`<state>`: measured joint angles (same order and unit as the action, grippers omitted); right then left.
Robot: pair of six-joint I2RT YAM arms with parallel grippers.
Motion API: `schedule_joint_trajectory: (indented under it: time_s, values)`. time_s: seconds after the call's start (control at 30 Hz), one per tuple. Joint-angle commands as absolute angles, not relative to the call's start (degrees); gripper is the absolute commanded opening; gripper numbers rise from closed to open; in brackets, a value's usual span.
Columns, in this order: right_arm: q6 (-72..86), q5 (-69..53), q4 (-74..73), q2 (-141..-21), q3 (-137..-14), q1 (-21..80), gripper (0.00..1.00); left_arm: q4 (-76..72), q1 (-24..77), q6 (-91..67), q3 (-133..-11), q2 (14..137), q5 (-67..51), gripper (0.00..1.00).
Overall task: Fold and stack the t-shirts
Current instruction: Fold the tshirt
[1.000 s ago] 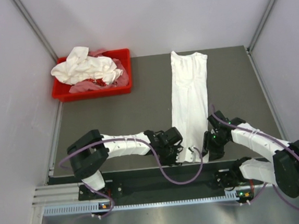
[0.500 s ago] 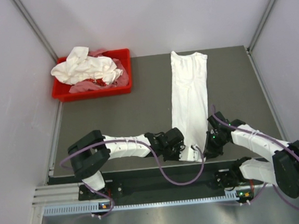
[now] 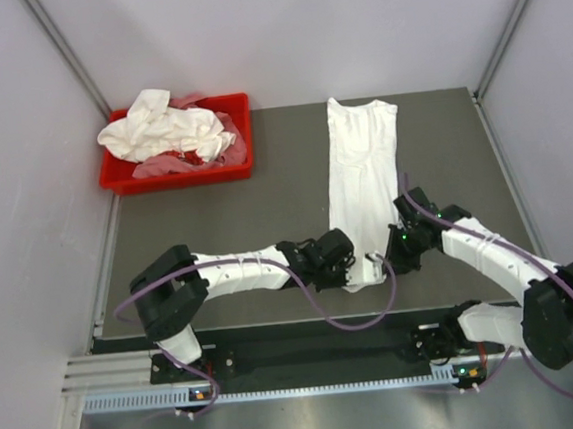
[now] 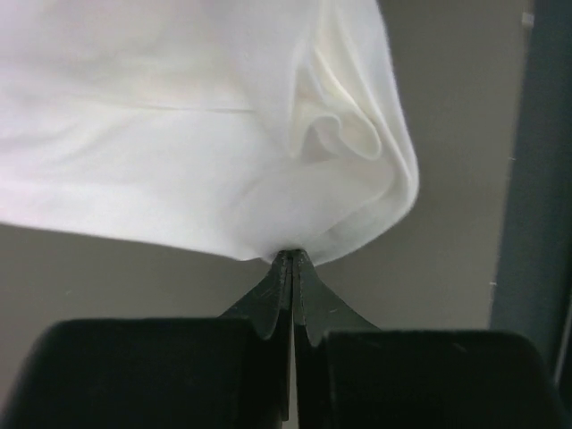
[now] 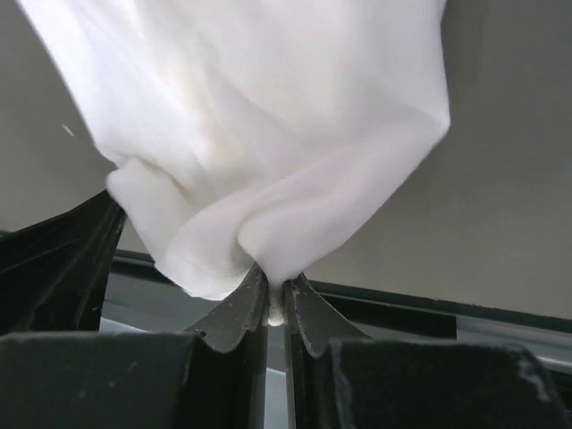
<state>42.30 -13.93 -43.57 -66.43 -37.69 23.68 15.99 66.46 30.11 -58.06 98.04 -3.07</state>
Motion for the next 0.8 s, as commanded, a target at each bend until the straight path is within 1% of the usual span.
schedule_joint_trajectory:
  time_s: [0.0,0.13,0.33,0.5,0.57,0.6,0.77]
  values:
    - [38.6,-12.75,-44.21,-69.33,-43.58,21.46,0.0,16.61,62.67,26.98,-62.49,97.91,-0.97,0.0]
    - [35.78,-13.09,-44.21,-72.59,-46.93,18.46,0.0,15.65,59.07,26.11,-64.33,98.44,-1.49,0.0]
    - [31.82,-13.27,-42.11,-77.51,-53.78,11.69,0.0,13.1,52.65,24.44,-71.09,102.21,-1.94,0.0]
    - [29.97,-13.97,-39.12,-84.44,-60.02,6.87,0.0,13.44,49.4,22.94,-81.11,109.24,-0.71,0.0]
    - [29.88,-14.06,-37.27,-86.39,-63.08,6.07,0.0,13.97,48.43,22.76,-85.05,112.04,-0.53,0.0]
    - [29.71,-14.24,-37.0,-88.57,-64.15,5.8,0.0,14.67,48.17,22.76,-86.12,112.93,1.39,0.0]
    - [29.18,-14.76,-35.51,-94.56,-69.68,5.01,0.0,15.73,46.67,22.68,-90.17,115.84,0.26,0.0]
